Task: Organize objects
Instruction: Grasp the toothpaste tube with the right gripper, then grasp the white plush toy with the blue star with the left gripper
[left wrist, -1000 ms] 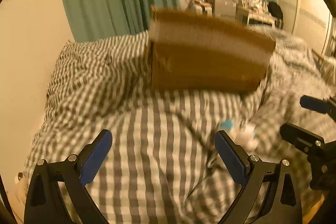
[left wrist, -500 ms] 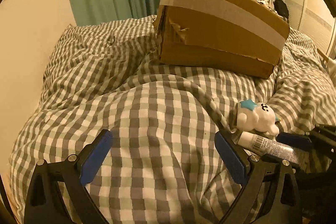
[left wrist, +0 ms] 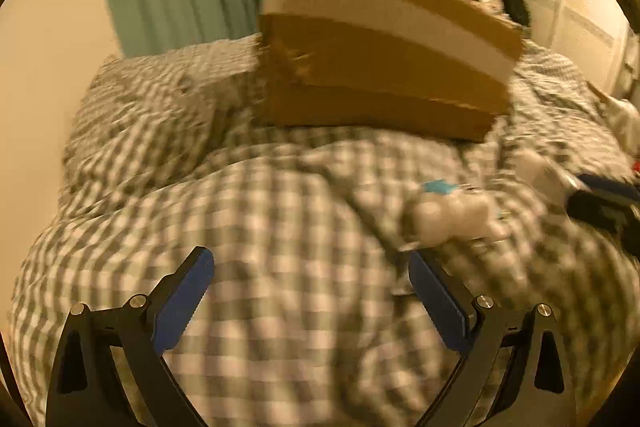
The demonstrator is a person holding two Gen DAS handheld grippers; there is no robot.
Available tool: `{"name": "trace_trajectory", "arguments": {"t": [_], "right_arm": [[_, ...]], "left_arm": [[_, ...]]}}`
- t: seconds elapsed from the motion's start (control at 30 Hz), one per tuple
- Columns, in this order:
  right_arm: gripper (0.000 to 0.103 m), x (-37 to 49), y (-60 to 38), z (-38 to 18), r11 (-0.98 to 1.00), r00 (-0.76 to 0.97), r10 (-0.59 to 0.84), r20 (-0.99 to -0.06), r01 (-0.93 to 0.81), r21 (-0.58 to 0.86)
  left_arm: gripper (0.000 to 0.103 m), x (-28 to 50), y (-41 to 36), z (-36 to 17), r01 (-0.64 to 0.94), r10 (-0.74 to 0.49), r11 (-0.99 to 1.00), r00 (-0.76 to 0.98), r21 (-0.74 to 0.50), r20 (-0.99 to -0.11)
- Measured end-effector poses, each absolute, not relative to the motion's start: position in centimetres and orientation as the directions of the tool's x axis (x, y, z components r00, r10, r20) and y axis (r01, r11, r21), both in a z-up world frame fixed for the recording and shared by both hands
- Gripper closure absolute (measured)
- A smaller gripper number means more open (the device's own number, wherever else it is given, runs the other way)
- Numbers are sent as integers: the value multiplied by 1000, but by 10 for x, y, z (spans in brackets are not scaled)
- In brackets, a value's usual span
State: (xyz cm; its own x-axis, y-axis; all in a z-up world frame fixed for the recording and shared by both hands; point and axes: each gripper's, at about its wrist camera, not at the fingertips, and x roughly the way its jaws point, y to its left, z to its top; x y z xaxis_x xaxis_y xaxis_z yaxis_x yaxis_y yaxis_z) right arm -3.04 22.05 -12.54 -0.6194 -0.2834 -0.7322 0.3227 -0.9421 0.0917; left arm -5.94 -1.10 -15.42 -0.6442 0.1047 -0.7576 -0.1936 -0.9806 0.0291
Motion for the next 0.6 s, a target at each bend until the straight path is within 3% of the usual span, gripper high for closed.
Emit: {"name": "trace_trajectory", "arguments": {"t": [0.17,0.33,0.47,0.6], "right_arm": [[77,-40,244,-124,-969,-647,-187,-739,245,31],[77,-50,251,-135,-973,-623,-186,-760,224,55],[77,-49,251,-135,-974,-622,-179,-763,223,47],[77,-50,254,-146,-971,-585,-195,-787,229,71]], "left_arm": [[3,-65,25,-144,-300,202,-954,-637,-2,-744],[3,-87,62,-159,-384,296,-921,-562,-73,-772],[3,-98,70,-177,-378,267,-925,-557,-47,-787],[3,-103,62,-186,-371,301,-924,-541,-98,-785]]}}
